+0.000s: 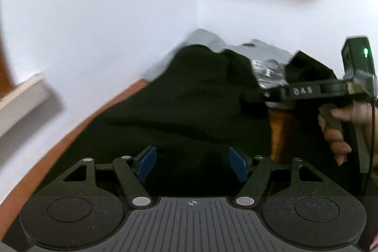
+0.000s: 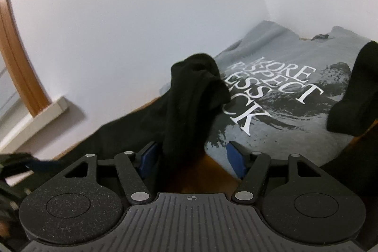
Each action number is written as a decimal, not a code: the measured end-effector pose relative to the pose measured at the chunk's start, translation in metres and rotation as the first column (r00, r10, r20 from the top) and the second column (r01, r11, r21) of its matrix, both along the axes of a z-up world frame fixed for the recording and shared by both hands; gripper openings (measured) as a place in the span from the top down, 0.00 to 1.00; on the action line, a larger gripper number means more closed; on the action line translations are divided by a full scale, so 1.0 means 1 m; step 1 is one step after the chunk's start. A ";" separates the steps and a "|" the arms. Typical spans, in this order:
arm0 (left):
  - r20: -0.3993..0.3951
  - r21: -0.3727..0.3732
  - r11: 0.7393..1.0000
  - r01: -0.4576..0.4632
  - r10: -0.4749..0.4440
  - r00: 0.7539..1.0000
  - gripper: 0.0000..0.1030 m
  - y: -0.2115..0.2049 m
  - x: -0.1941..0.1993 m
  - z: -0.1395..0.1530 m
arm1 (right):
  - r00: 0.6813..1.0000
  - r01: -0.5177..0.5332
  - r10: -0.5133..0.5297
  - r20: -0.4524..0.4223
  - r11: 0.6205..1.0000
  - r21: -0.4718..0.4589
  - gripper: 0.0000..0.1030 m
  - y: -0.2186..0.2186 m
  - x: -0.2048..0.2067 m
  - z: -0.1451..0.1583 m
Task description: Fold clothes
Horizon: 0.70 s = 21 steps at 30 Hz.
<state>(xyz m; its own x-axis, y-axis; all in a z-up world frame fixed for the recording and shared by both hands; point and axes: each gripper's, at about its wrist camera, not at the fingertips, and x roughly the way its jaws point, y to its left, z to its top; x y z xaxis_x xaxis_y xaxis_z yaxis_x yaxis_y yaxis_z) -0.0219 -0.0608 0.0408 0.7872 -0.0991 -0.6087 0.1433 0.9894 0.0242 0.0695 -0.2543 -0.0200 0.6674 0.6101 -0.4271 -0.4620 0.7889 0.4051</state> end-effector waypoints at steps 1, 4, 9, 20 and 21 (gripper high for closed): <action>-0.007 -0.003 1.000 0.015 -0.015 1.000 0.30 -0.007 0.004 -0.003 | 1.000 0.008 -0.008 0.001 1.000 0.014 0.38 -0.003 0.000 0.000; -0.025 0.039 0.997 0.061 -0.060 0.998 0.30 -0.023 0.007 -0.013 | 1.000 0.025 -0.025 0.005 0.998 0.056 0.38 -0.011 -0.001 -0.001; -0.059 0.071 0.995 0.073 -0.069 0.996 0.75 -0.023 0.001 -0.027 | 0.999 0.035 -0.035 0.005 0.998 0.060 0.38 -0.012 -0.002 -0.001; 0.029 -0.136 0.990 -0.040 0.045 0.999 1.00 0.063 -0.028 -0.015 | 0.999 0.043 -0.044 0.016 0.999 0.027 0.38 -0.009 -0.003 0.001; 0.021 -0.152 0.988 -0.038 0.042 0.999 1.00 0.064 -0.028 -0.021 | 0.999 0.048 -0.049 0.021 0.999 0.025 0.38 -0.009 -0.004 0.002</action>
<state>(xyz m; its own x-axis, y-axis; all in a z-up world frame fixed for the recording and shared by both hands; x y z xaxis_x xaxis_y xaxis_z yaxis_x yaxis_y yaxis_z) -0.0501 0.0033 0.0197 0.8067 -0.1571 -0.5697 0.1047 0.9868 -0.1238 0.0658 -0.2629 -0.0182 0.7053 0.5871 -0.3973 -0.4325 0.8005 0.4149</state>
